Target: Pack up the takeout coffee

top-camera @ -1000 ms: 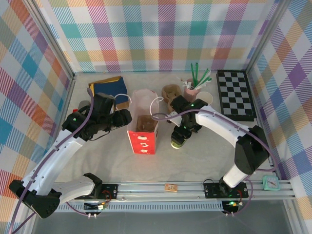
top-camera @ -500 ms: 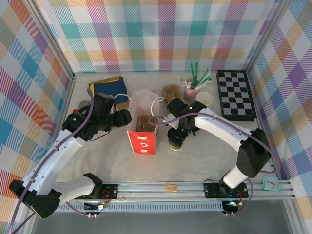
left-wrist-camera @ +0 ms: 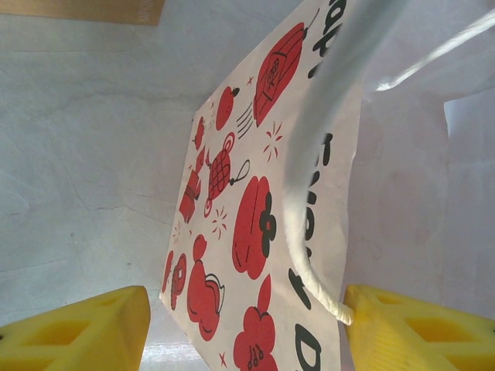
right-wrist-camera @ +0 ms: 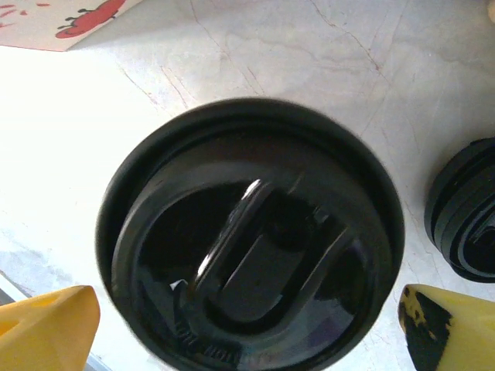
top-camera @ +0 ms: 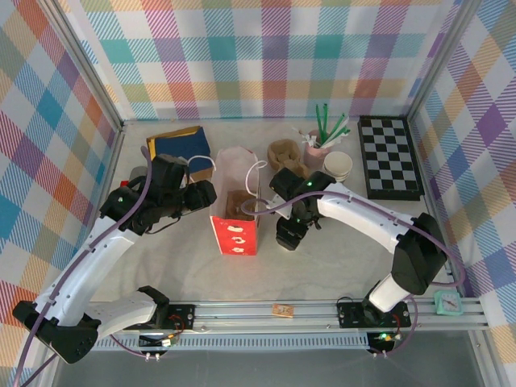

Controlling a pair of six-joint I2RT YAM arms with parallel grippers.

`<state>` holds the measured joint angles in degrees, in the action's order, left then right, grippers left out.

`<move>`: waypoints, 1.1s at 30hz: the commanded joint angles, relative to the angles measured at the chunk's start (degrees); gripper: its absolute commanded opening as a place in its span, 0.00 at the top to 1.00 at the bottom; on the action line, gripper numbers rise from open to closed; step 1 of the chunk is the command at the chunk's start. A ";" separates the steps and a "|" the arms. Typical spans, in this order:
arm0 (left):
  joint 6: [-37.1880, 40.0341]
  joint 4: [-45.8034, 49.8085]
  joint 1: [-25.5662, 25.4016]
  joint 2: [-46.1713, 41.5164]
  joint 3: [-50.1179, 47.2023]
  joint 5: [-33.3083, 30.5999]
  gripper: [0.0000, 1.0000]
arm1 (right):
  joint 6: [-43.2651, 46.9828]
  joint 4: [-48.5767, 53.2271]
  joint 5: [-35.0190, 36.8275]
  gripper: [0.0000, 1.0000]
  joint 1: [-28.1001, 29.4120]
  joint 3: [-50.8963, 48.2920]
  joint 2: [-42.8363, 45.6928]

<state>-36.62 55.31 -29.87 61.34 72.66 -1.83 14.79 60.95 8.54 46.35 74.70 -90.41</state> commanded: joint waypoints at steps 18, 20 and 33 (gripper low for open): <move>0.11 0.24 0.25 -0.92 0.46 -0.96 0.34 | -0.20 1.28 -1.83 0.01 0.06 3.54 -4.37; 0.06 0.15 0.25 -0.96 0.50 -0.91 0.34 | -0.19 0.89 -2.15 0.01 0.06 3.33 -4.72; 0.08 -0.20 0.25 -0.72 -0.33 -0.64 0.34 | -0.37 -1.42 -4.11 0.01 -0.97 1.48 -6.56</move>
<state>-36.62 55.31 -29.87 60.99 72.64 -2.20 14.81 59.90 6.20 45.87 76.69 -95.81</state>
